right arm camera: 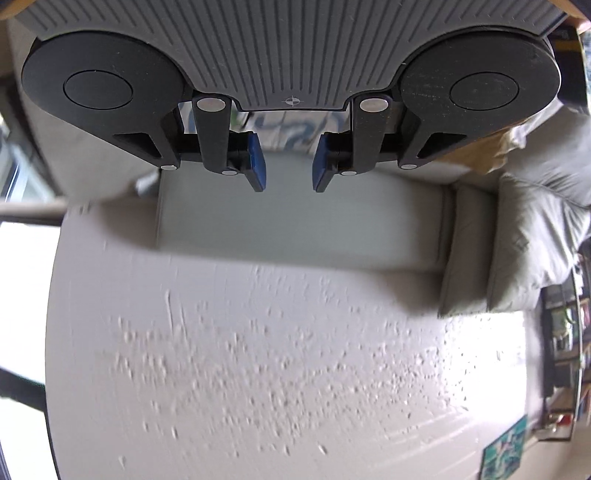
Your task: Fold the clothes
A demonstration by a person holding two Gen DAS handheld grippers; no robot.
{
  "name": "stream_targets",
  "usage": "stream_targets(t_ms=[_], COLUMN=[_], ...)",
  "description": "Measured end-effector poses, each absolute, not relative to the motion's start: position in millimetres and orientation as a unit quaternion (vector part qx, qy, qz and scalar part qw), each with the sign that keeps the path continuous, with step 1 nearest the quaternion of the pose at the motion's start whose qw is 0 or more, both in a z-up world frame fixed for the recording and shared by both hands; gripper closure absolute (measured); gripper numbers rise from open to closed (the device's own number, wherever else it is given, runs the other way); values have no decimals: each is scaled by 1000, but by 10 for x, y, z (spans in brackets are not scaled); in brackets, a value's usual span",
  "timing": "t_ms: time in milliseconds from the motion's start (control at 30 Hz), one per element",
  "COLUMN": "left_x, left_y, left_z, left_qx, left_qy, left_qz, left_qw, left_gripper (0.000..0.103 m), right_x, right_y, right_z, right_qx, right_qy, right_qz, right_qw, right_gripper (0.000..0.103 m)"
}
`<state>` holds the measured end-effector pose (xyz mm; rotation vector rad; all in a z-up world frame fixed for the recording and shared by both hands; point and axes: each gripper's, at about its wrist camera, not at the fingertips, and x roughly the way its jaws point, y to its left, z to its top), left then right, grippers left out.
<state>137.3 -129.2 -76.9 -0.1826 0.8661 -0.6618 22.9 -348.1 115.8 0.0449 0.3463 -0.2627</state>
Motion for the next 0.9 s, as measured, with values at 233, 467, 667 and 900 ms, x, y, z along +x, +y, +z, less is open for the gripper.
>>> stream_targets(t_ms=[233,467,667,900], left_x=[2068,2510,2790,2618], left_y=[-1702,-1544,-1090,-1045], left_z=[-1423,-1701,-1704,-1579], left_qx=[-128,-60,-84,-136], left_qy=[497,520,513,513], left_qz=[-283,-176,-107,-178], left_qw=[811,834,848,829], left_gripper=[72,84,87,67], right_x=[946,1538,2266,3379], right_y=[-3685,-3682,-3607,-3417], right_z=[1238,1231,1020,455], right_qx=[39,11,38,87], right_qy=[209,245,318,443], right_qz=[-137,-136,-121,-102], right_qw=[968,960,940,886], right_gripper=[69,69,65,59])
